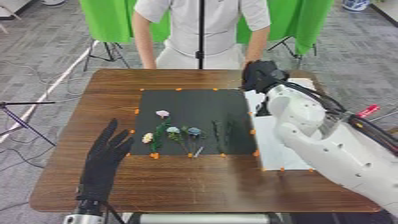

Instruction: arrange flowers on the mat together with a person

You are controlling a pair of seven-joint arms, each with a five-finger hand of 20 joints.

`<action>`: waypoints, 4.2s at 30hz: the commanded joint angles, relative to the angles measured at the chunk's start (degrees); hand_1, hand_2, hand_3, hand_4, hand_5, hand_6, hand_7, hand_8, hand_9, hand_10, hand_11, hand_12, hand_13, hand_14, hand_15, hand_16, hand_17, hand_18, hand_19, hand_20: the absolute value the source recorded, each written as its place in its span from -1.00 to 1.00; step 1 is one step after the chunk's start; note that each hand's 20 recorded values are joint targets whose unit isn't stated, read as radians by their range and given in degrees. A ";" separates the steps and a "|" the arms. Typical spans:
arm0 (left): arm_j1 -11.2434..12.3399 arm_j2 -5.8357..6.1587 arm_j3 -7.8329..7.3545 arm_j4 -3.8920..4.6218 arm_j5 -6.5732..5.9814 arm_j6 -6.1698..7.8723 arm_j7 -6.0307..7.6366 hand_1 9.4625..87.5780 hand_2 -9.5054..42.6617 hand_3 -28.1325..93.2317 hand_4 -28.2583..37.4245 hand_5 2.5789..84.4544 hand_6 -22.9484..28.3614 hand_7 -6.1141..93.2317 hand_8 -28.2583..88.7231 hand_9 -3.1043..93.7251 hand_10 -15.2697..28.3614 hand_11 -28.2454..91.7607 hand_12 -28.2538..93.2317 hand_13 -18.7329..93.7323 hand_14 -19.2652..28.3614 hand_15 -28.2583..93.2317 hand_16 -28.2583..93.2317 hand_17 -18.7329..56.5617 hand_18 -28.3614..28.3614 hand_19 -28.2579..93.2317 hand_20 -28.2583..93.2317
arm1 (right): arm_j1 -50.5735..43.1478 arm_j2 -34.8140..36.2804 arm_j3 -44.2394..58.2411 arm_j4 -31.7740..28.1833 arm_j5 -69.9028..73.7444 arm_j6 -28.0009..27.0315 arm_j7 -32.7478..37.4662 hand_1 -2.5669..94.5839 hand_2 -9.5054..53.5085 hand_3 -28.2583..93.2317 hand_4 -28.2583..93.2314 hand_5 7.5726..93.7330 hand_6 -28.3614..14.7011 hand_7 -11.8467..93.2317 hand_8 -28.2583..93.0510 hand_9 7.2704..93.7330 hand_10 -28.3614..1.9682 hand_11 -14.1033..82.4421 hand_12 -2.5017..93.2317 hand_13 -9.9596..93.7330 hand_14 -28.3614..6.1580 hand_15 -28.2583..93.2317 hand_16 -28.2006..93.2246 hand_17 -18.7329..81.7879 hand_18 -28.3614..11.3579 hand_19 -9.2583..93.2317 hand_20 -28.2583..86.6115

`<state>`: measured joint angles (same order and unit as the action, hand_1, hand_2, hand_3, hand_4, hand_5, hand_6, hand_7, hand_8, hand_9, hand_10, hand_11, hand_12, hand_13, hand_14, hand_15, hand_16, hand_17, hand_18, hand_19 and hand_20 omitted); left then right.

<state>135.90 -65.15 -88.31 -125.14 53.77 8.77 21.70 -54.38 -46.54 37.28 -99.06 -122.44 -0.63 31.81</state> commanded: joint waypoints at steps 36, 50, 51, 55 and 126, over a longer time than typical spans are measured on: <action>1.11 -0.19 -0.16 -0.03 -0.07 0.77 -0.39 -0.68 -0.47 0.74 -1.00 -0.46 -0.12 -0.64 -0.69 -0.37 0.28 -0.36 -0.34 -0.28 0.56 -0.17 -0.56 -0.82 0.81 0.17 -0.47 | -16.11 -2.81 16.97 -13.55 11.34 -10.86 -6.09 -0.27 -0.98 0.63 -0.95 0.07 0.43 -0.42 -0.76 0.14 0.09 -0.20 -0.59 0.14 -0.02 0.40 -0.32 -0.45 -0.50 0.32 0.10; 2.96 0.64 -1.53 -0.97 1.78 2.74 1.12 -0.73 -0.46 0.72 -1.00 -0.46 -0.19 -0.65 -0.69 -0.38 0.25 -0.39 -0.34 -0.29 0.52 -0.24 -0.56 -0.79 0.79 0.14 -0.48 | -49.88 -15.27 48.15 -27.20 62.11 -7.56 -17.26 -0.57 -0.38 0.56 -0.94 -0.40 0.33 -0.65 -0.66 -0.36 -0.11 -0.64 -0.60 -0.29 -0.49 -0.44 -0.08 -0.60 -0.57 -0.34 -0.21; 2.33 0.54 -0.95 -0.64 1.26 2.65 1.44 -0.73 -0.46 0.72 -1.00 -0.46 -0.20 -0.65 -0.69 -0.38 0.24 -0.39 -0.34 -0.29 0.51 -0.25 -0.56 -0.80 0.80 0.13 -0.49 | -51.61 -16.22 48.42 -27.72 61.21 -7.62 -19.25 -0.58 -0.37 0.55 -0.94 -0.41 0.35 -0.66 -0.66 -0.38 -0.08 -0.65 -0.60 -0.32 -0.50 -0.45 -0.07 -0.61 -0.60 -0.37 -0.23; 1.58 -0.85 0.11 0.21 1.32 2.01 0.96 -0.75 -0.45 0.71 -1.00 -0.47 -0.24 -0.66 -0.69 -0.38 0.18 -0.40 -0.34 -0.31 0.51 -0.27 -0.54 -0.83 0.82 0.12 -0.49 | -56.87 -21.29 46.83 -27.74 62.42 -3.16 -25.90 -0.60 -0.35 0.54 -0.94 -0.43 0.38 -0.66 -0.66 -0.43 0.00 -0.67 -0.60 -0.37 -0.50 -0.48 -0.06 -0.61 -0.66 -0.39 -0.24; 2.52 -3.55 -3.01 0.56 2.89 0.13 0.26 -0.78 -0.50 0.72 -1.00 -0.46 -0.23 -0.65 -0.69 -0.37 0.20 -0.41 -0.32 -0.30 0.53 -0.26 -0.52 -0.82 0.85 0.13 -0.47 | -68.67 -25.92 52.96 -25.93 57.78 -0.15 -31.84 -0.69 -0.34 0.63 -0.98 -0.46 0.53 -0.62 -0.68 -0.44 0.21 -0.67 -0.59 -0.45 -0.46 -0.57 0.04 -0.64 -0.69 -0.47 -0.24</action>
<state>137.49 -69.06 -90.64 -124.00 56.10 9.84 22.56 -122.17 -71.87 89.96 -124.51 -63.96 -0.23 -0.24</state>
